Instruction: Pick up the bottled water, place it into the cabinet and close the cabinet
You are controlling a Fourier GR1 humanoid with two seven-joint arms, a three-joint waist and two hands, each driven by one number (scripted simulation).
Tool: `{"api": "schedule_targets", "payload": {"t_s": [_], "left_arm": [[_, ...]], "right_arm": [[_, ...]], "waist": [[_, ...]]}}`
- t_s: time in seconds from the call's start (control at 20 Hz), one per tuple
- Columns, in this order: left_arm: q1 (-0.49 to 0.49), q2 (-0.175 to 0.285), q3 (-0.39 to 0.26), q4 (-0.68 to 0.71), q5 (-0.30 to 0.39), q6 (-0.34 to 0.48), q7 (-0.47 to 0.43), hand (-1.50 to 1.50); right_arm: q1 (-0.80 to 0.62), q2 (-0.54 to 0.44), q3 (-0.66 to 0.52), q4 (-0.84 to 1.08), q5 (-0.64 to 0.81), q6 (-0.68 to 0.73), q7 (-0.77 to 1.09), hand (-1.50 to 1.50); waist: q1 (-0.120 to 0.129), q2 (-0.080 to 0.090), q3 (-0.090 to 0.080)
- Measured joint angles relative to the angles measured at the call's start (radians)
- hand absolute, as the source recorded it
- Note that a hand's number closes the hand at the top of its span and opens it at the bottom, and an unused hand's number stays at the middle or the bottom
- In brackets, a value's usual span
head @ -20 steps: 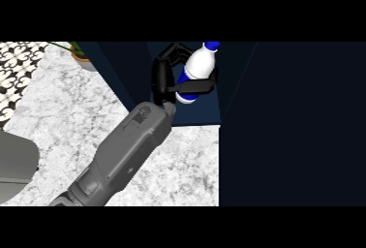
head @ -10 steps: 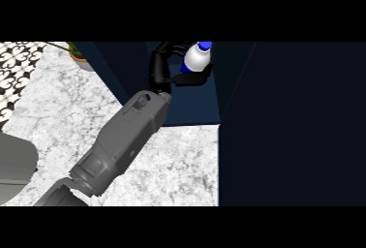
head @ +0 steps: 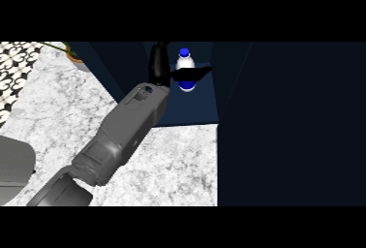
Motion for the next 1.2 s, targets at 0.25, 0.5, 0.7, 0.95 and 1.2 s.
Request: {"api": "schedule_targets", "payload": {"t_s": [0.25,0.5,0.7,0.95,1.2], "left_arm": [[-0.02,0.0,0.031,0.007,0.019,-0.036,-0.027,-1.5],[-0.016,0.001,0.071,-0.034,0.049,-0.121,-0.082,-1.5],[0.001,-0.001,0.073,-0.108,0.08,-0.183,-0.077,-1.5],[0.083,-0.002,0.009,-0.243,0.11,-0.208,-0.045,-1.5],[0.192,-0.002,-0.063,-0.408,0.117,-0.19,-0.002,-1.5]], "right_arm": [[-0.028,-0.002,0.009,0.0,-0.004,-0.019,0.022,-1.5],[-0.041,-0.002,0.005,0.003,-0.007,-0.022,0.028,-1.5],[-0.037,0.007,0.012,0.002,-0.008,-0.02,0.031,-1.5],[-0.044,0.003,0.025,-0.003,-0.011,-0.029,0.055,-1.5],[-0.047,-0.011,0.015,-0.007,-0.019,-0.039,0.071,-1.5]], "waist": [[0.008,-0.001,0.0],[0.017,-0.005,0.0],[0.027,-0.012,0.0],[0.042,-0.019,0.0],[0.055,-0.022,0.0]]}}
